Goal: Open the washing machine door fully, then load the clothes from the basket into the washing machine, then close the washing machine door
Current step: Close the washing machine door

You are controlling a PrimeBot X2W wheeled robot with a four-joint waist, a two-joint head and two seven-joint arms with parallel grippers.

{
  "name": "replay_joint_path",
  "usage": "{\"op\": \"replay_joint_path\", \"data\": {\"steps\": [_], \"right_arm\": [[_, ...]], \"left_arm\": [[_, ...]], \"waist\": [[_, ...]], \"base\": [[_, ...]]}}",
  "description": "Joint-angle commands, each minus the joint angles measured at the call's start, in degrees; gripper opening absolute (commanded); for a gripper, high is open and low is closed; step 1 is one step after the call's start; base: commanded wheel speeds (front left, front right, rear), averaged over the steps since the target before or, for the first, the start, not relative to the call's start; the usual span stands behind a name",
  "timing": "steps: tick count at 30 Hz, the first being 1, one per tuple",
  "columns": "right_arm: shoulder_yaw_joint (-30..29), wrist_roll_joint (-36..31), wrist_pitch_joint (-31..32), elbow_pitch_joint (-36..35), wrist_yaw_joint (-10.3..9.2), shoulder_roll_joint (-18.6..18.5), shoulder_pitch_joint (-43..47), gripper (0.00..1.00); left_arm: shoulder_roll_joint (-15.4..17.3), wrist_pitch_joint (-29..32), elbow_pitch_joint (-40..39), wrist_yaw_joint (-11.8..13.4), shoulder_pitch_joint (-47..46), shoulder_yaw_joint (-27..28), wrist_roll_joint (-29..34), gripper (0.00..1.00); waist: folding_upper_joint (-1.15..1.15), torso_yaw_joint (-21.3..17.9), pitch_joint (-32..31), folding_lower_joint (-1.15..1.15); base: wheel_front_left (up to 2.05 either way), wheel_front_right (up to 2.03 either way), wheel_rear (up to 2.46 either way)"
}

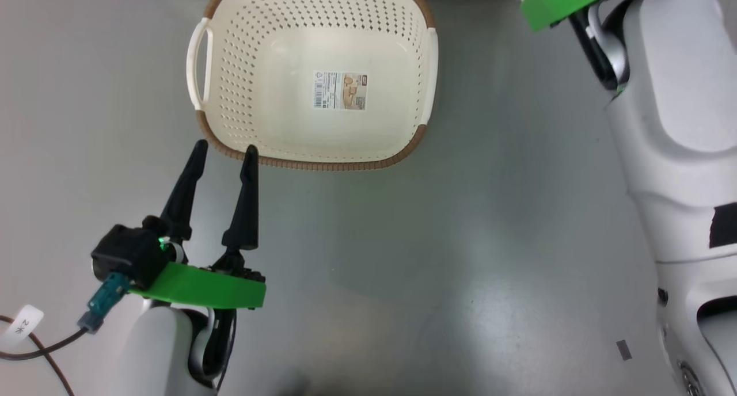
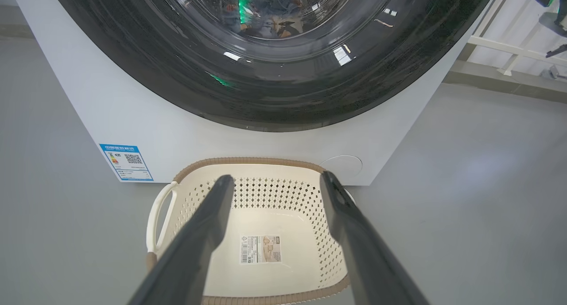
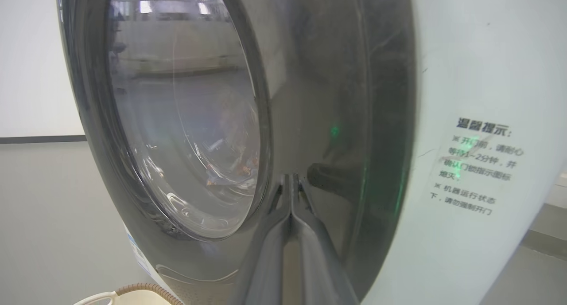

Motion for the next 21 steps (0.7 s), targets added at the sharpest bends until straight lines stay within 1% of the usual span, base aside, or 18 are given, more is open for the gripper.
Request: {"op": "replay_joint_path", "data": {"steps": [1, 7, 12, 21], "right_arm": [[1.1, 1.9, -0.1, -2.1, -0.33, 2.0, 3.0, 0.00], [2.7, 3.3, -0.1, -3.7, -0.33, 1.7, 8.0, 0.00], [3.7, 4.9, -0.1, -5.7, -0.33, 1.1, 13.9, 0.00], [3.3, 7.6, -0.1, -8.4, -0.33, 1.2, 24.6, 0.00]], "left_arm": [[1.9, -0.5, -1.6, -0.2, 1.0, 2.3, 0.7, 1.00], [2.4, -0.5, -1.7, -0.2, 1.9, 3.2, 1.0, 1.00], [2.9, -0.5, -1.7, -0.2, 3.2, 4.0, 1.4, 1.00], [4.3, -0.5, -1.8, -0.2, 5.7, 5.8, 2.3, 1.00]], "waist": [[0.00, -0.9, -1.2, 0.00], [0.00, -2.1, -3.6, 0.00], [0.00, -3.7, -6.5, 0.00], [0.00, -7.3, -12.1, 0.00]], "base": [[0.00, 0.00, 0.00], [0.00, 0.00, 0.00], [0.00, 0.00, 0.00], [0.00, 0.00, 0.00]]}}
